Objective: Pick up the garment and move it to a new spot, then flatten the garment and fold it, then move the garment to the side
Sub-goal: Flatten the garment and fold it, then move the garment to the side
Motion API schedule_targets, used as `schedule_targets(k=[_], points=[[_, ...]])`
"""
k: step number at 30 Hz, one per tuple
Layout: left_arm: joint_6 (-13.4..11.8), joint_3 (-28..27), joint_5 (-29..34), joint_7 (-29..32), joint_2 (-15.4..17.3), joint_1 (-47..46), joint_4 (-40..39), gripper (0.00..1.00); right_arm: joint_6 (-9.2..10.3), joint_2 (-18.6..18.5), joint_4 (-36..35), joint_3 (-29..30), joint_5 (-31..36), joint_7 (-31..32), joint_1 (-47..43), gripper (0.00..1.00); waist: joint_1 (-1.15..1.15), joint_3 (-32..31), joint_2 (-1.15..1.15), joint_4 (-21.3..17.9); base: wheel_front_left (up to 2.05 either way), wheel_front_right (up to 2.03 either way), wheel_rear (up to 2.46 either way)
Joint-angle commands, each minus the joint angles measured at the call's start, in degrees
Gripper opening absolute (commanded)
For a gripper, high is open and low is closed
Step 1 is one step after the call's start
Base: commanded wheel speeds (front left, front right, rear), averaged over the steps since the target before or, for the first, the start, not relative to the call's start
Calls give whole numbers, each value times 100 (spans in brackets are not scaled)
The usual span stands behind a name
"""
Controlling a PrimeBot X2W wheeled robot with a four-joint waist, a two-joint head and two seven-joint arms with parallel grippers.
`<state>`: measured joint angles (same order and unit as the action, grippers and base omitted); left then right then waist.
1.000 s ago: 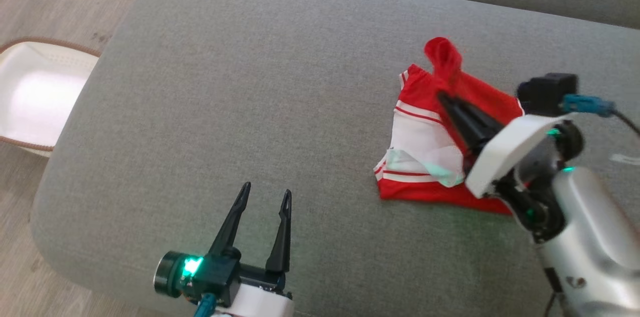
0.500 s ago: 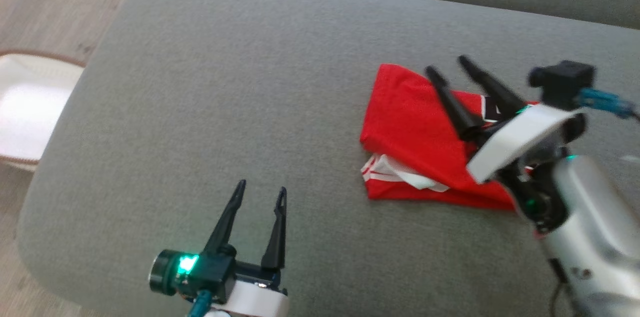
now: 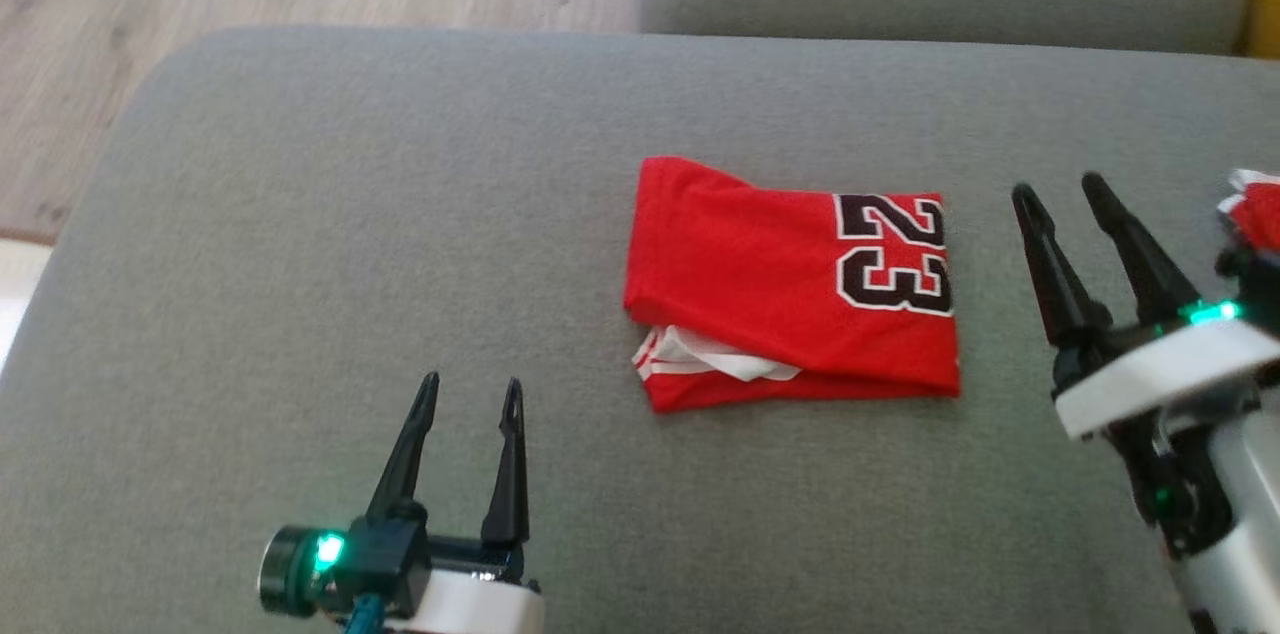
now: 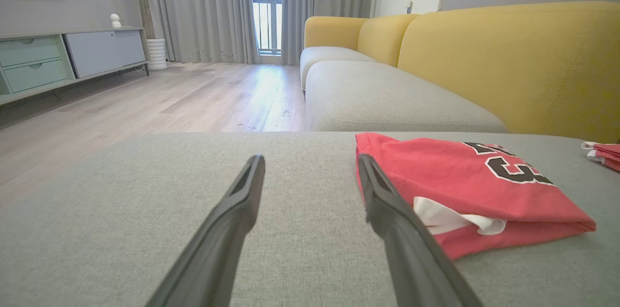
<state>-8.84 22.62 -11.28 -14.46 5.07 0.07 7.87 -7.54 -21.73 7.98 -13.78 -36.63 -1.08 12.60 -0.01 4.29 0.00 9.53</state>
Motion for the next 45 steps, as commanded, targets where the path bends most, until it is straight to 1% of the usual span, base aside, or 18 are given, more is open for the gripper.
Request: schedule_targets(k=[1, 10, 22, 32, 45], points=[[-32, -203, -26, -53, 27, -64, -202, 100, 5, -88, -203, 12, 84, -136, -86, 100, 1, -94, 0, -138, 0, 0, 0], [-70, -211, -52, -53, 59, 177, -223, 100, 5, 37, -191, 90, 206, -568, -970, 100, 1, -341, 0, -357, 0, 0, 0], [-188, -200, -148, -11, 132, 626, -316, 100, 5, 238, -105, 87, 475, -938, -1764, 100, 1, -814, 0, -428, 0, 0, 0], [-231, -144, -172, 24, 170, 770, -374, 100, 5, 380, -82, 169, 530, -958, -2016, 100, 1, -985, 0, -367, 0, 0, 0], [-296, -103, -205, 72, 222, 840, -443, 100, 5, 447, -89, 175, 575, -930, -2115, 100, 1, -1072, 0, -384, 0, 0, 0]])
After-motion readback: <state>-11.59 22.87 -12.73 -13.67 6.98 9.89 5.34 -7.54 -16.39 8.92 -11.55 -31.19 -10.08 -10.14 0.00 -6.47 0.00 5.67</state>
